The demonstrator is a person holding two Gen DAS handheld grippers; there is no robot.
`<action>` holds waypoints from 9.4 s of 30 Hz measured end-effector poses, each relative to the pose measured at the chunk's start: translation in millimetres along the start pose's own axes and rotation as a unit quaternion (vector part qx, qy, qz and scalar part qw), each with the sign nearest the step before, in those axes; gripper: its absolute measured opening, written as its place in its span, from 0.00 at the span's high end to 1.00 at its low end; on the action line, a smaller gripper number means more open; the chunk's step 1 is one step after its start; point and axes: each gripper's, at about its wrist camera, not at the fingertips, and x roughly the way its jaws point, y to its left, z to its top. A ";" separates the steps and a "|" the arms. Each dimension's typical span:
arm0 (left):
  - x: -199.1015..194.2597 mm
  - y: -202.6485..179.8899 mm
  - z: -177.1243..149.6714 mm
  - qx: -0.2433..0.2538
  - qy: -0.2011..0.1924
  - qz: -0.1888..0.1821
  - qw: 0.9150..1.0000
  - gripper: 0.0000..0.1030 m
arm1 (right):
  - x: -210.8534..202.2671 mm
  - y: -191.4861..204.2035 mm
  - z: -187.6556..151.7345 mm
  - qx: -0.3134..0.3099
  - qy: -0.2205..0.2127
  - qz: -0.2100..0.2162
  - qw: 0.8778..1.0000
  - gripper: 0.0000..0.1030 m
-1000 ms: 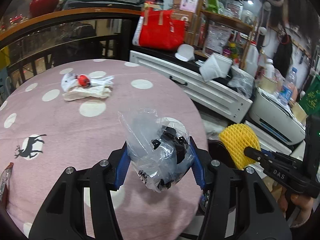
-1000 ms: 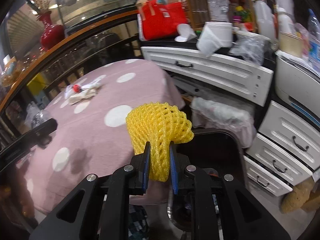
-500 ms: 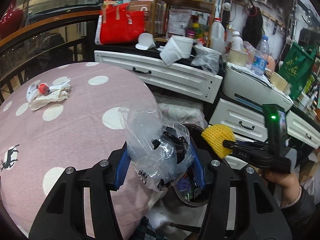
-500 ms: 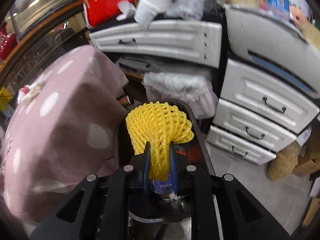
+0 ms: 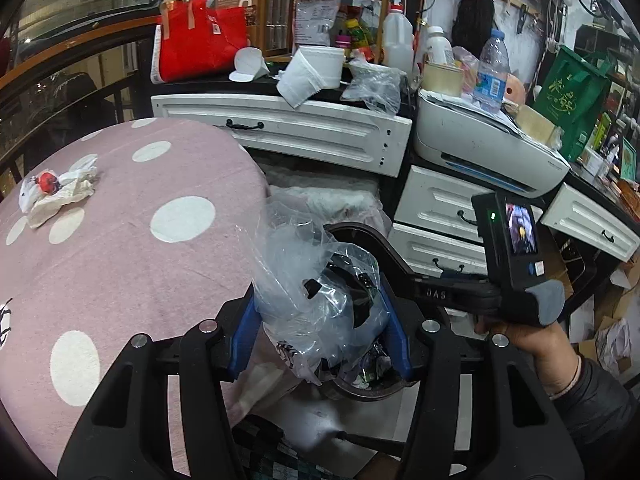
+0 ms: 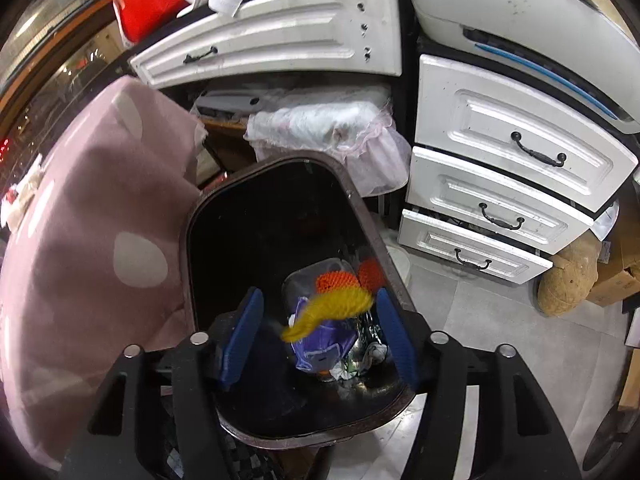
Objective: Collect trash
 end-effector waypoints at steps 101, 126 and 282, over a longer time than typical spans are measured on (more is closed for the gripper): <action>-54.1 292.9 -4.4 -0.240 -0.009 0.180 0.954 0.08 | -22.0 410.1 87.7 -0.432 -0.078 0.274 0.856 0.34; -1.3 339.3 42.1 -0.282 0.005 0.186 0.941 0.08 | -27.1 419.8 135.3 -0.403 -0.115 0.246 0.874 0.80; -106.7 54.4 -43.4 -0.013 -0.154 0.107 0.982 0.06 | -173.3 112.0 -55.4 -0.090 -0.313 -0.029 0.945 0.05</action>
